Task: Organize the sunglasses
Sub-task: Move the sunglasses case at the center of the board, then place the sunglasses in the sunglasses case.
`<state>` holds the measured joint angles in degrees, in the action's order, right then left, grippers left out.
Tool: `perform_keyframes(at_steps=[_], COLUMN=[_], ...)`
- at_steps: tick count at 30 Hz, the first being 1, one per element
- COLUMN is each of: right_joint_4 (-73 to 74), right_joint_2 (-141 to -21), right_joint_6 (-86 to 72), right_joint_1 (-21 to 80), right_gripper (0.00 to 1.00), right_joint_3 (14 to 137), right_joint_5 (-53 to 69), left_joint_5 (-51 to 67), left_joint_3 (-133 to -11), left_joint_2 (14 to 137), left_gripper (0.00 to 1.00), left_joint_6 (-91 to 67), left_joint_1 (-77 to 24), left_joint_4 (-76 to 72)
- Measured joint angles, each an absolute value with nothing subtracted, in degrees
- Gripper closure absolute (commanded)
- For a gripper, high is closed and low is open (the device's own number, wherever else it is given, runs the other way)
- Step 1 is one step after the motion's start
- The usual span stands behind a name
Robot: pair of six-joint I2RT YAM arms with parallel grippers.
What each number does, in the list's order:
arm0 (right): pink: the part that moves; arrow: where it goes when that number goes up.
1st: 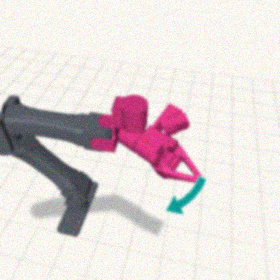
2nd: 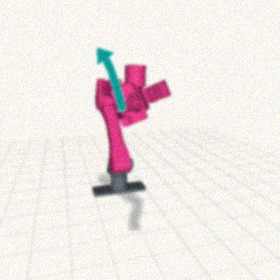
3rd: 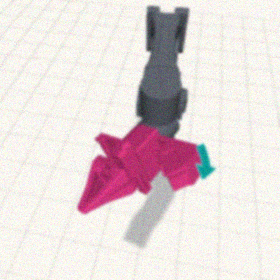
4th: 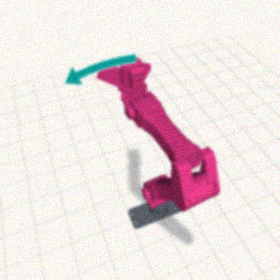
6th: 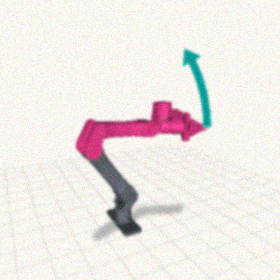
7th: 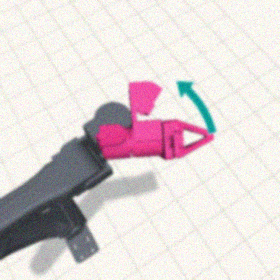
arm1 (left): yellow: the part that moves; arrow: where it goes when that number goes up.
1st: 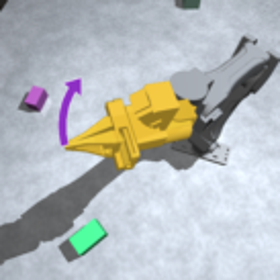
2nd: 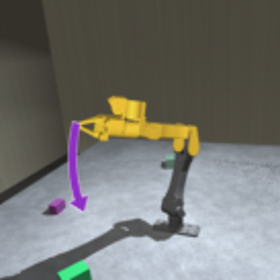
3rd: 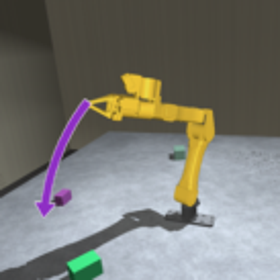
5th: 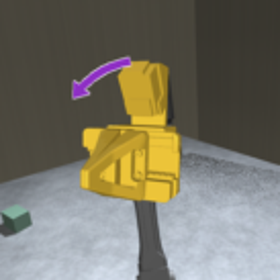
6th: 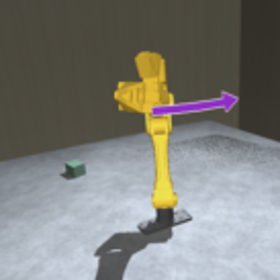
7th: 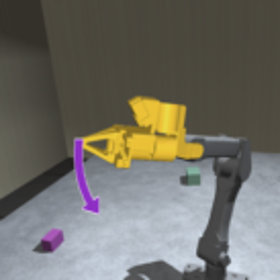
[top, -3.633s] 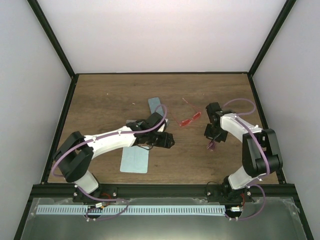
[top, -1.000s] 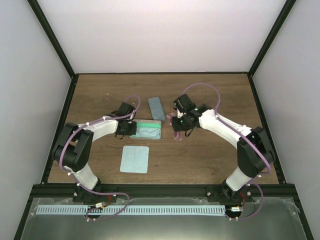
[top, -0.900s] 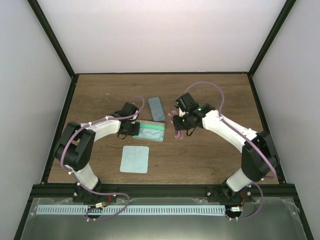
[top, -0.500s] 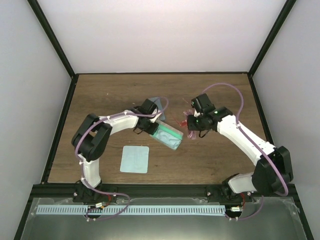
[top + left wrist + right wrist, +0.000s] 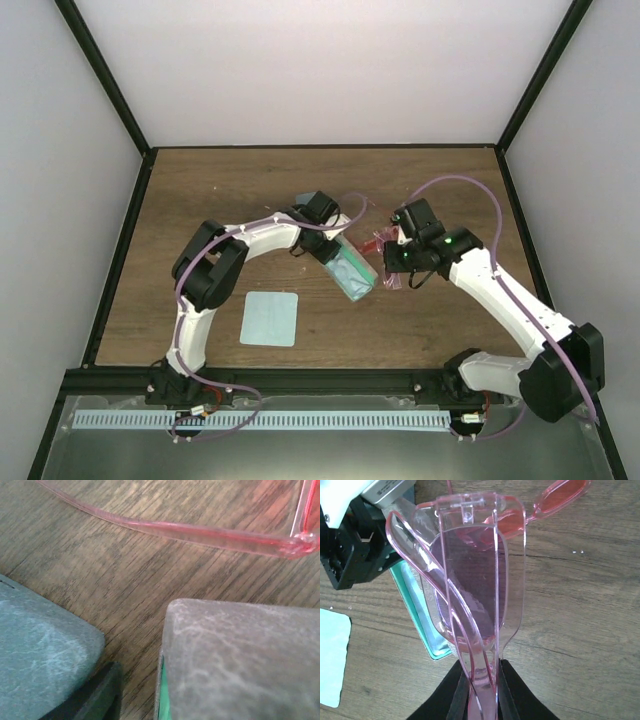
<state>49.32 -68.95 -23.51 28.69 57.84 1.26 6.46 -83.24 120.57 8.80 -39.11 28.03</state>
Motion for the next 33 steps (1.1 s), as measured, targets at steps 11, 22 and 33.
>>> perform_keyframes(at_steps=[11, 22, 33], right_joint_4=[49.60, 46.72, 42.37], right_joint_2=[-72.14, -78.87, -87.42], right_joint_6=[-16.14, -14.15, -8.03], right_joint_1=[29.08, 34.35, 36.97], right_gripper=[0.91, 0.91, 0.91], right_joint_3=[62.04, 65.95, 65.95], right_joint_5=[3.68, 5.96, 5.85], left_joint_5=[4.36, 0.01, -8.43], left_joint_3=[-76.14, -72.51, -59.72], left_joint_2=[114.17, 102.32, 87.59], left_gripper=[0.30, 0.30, 0.28], left_joint_6=[8.54, 1.02, -8.58], left_joint_1=[-39.42, -38.54, -37.32], left_joint_4=[28.12, 26.13, 25.39])
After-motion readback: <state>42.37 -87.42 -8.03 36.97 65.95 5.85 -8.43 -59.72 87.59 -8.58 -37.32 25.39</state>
